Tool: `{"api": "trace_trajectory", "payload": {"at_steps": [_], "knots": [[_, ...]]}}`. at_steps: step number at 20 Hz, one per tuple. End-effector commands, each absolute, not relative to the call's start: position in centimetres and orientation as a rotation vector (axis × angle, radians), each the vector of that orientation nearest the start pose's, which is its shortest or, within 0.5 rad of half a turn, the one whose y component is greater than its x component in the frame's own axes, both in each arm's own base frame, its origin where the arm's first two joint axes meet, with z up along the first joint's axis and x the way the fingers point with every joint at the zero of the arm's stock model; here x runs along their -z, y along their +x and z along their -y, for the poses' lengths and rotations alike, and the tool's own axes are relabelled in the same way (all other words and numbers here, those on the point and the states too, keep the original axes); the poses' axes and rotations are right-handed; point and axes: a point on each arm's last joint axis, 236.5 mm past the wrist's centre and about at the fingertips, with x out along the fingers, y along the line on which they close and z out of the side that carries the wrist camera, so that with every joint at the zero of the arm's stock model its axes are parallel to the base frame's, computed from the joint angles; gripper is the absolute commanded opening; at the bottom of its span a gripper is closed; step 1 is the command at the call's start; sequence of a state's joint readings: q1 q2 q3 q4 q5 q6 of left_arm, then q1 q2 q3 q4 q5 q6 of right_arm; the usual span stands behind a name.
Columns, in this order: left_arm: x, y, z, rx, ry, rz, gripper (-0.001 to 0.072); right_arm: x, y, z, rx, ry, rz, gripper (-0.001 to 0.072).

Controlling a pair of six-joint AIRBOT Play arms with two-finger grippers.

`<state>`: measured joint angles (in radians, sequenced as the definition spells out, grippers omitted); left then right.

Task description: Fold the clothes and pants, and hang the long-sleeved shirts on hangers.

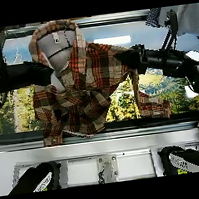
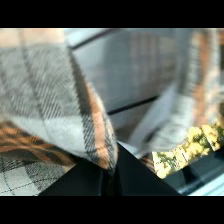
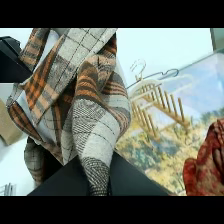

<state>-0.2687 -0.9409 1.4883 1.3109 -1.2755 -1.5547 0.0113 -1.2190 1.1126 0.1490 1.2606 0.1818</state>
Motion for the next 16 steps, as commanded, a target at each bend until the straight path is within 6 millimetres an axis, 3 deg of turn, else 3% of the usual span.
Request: {"api": "trace_trajectory", "payload": {"at_steps": [1, 4, 10, 11, 12, 13, 16], "knots": [[-27.0, 32.5, 12.6, 0.406, -0.079, -0.729, 0.0022, -29.6, 36.8, -22.3, -1.280, 0.420, 0.012, 0.0029], [-25.7, 32.3, 13.1, 0.420, -0.080, -0.769, 0.0022, -30.3, 36.6, -22.3, -1.290, 0.443, 0.036, 0.0029], [-22.6, 31.2, 18.6, 0.560, -0.009, -0.860, 0.0024, -30.1, 36.5, -22.6, -1.298, 0.458, 0.018, 0.0040], [-22.3, 31.2, 19.1, 0.572, -0.001, -0.870, 0.0181, -30.1, 36.5, -22.6, -1.298, 0.467, 0.012, 0.0034], [-22.3, 31.2, 19.3, 0.577, 0.000, -0.867, 0.0531, -30.2, 36.5, -22.6, -1.299, 0.469, 0.015, 0.0032], [-22.8, 31.2, 19.3, 0.575, -0.006, -0.847, 0.0633, -30.5, 36.4, -22.5, -1.299, 0.470, 0.021, 0.0031], [-27.2, 31.4, 17.6, 0.532, -0.040, -0.677, 0.0633, -32.2, 36.0, -22.0, -1.293, 0.473, 0.091, 0.0029]]}}
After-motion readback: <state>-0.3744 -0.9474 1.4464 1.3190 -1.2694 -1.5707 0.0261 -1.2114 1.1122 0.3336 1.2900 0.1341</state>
